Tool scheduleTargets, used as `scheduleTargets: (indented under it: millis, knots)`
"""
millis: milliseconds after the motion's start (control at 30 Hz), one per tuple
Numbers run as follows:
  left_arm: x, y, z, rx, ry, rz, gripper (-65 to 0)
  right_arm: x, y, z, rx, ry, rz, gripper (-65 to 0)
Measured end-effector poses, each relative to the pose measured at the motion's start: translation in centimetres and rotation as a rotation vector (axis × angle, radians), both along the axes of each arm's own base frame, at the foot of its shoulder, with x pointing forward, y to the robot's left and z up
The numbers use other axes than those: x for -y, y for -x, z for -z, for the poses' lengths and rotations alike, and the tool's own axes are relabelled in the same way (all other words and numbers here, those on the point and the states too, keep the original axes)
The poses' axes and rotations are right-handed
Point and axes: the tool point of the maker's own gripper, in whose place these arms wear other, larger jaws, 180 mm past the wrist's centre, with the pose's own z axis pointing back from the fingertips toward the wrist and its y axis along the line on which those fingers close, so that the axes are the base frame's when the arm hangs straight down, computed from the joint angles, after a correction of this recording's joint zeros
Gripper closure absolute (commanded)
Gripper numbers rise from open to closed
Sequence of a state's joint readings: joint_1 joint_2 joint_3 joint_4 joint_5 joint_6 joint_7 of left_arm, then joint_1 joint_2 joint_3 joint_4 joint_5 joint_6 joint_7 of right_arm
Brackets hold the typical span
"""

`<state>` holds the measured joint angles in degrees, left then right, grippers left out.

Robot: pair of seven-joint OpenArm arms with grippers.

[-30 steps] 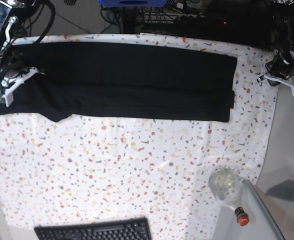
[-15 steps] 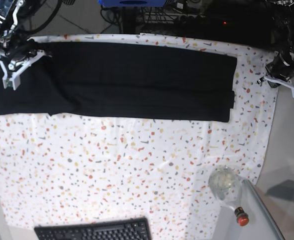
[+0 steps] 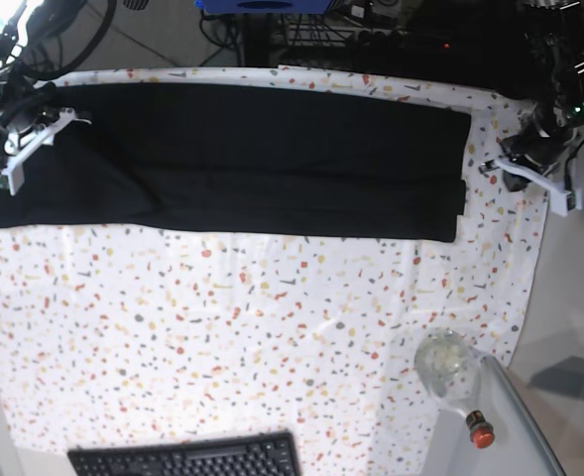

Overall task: Layout the t-shirt on the table in an organized manner, then fold the t-shirt properly
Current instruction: 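Grasp both ends of the strip and pull it taut with both grippers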

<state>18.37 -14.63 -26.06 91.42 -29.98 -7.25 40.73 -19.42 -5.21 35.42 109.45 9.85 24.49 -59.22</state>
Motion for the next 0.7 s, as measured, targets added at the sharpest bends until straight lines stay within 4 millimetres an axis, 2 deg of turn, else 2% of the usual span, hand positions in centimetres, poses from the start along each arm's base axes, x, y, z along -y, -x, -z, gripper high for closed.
scheduleTargets:
  millis: [67, 100, 167, 233, 267, 367, 467, 600, 700]
  knots:
    - [3.0, -1.1, 0.4, 0.012, 0.039, 0.056, 0.0, 0.3, -1.3, -0.3, 0.055, 0.013, 0.001, -20.7]
    - [4.5, -1.6, 0.7, 0.011, 0.056, 0.083, 0.0, 0.5, -2.6, -0.3, 0.110, 0.008, 0.005, -19.4]
    - [7.0, -2.8, 1.3, 0.034, 0.087, 0.123, 0.0, 1.0, -5.2, 0.6, 0.178, -0.013, 0.013, -13.4]
    - [9.6, -3.8, 2.1, 0.057, 0.106, 0.175, 0.0, 1.6, -7.2, 2.0, 0.212, -0.046, 0.019, -3.5]
    - [10.9, -3.8, 3.0, 0.037, 0.122, 0.205, 0.0, 2.1, -7.5, 2.9, 0.201, -0.049, 0.024, 0.0]
    - [13.6, -3.4, 5.8, -0.018, 0.163, 0.255, 0.0, 3.9, -8.1, 5.3, 0.140, -0.066, 0.041, 0.0]
    - [13.7, -3.2, 7.3, -0.019, 0.173, 0.246, 0.0, 5.8, -8.6, 6.9, 0.094, -0.082, 0.068, 0.0]
    - [13.2, -3.8, 7.8, 0.005, 0.158, 0.242, 0.0, 8.6, -10.5, 7.0, 0.175, -0.073, 0.106, 0.0]
    - [12.9, -3.7, 8.0, 0.012, 0.098, 0.278, 0.0, 10.2, -10.3, 8.2, 0.174, -0.088, 0.136, 0.0]
